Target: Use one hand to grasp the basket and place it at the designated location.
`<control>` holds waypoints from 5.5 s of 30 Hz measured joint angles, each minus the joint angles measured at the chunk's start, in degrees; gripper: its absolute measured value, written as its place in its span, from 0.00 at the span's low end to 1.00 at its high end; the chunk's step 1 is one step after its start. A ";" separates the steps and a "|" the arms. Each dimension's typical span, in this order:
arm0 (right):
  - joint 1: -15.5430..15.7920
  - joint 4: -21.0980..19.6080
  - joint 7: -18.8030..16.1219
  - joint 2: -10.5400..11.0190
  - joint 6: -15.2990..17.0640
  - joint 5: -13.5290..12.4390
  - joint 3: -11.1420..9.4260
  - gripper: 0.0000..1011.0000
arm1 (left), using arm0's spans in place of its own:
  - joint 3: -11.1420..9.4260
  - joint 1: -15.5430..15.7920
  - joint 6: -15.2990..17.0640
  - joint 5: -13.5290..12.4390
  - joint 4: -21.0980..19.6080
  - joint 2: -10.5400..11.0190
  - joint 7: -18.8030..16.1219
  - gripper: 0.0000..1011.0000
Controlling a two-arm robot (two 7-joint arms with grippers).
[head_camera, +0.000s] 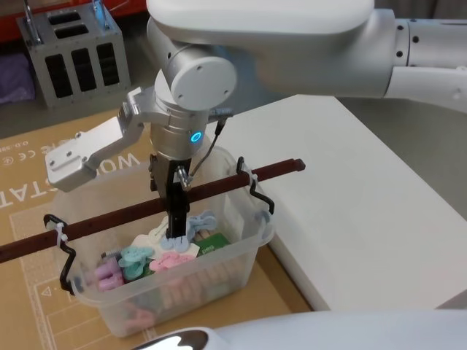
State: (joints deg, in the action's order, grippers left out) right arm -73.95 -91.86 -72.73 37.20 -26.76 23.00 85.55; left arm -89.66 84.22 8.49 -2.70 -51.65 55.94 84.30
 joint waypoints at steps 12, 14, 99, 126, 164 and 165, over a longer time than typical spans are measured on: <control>-1.08 -2.08 0.58 2.63 -0.15 -1.43 -2.89 0.99 | 0.00 0.00 0.00 0.01 0.00 0.00 0.00 0.00; -1.37 -2.95 0.59 3.62 -0.16 -2.04 -3.69 0.99 | 0.00 0.00 0.00 0.00 0.00 0.00 0.00 0.00; -0.58 -5.61 -0.89 3.26 0.24 -2.58 -5.59 0.99 | 0.00 0.00 0.00 0.00 0.00 0.00 0.00 0.00; 0.11 -3.26 -0.83 1.63 1.29 0.87 -2.04 0.99 | 0.00 0.00 0.00 0.00 0.00 0.00 0.00 0.00; 1.12 -1.62 -1.77 -0.84 4.55 3.71 0.97 0.78 | 0.00 0.00 0.00 0.00 0.00 0.00 0.00 0.00; 1.12 -1.62 -1.77 -0.84 4.55 3.71 0.97 0.78 | 0.00 0.00 0.00 0.00 0.00 0.00 0.00 0.00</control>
State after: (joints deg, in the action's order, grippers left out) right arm -72.83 -93.48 -74.50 36.36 -22.21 26.71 86.52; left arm -89.66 84.22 8.48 -2.69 -51.65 55.95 84.30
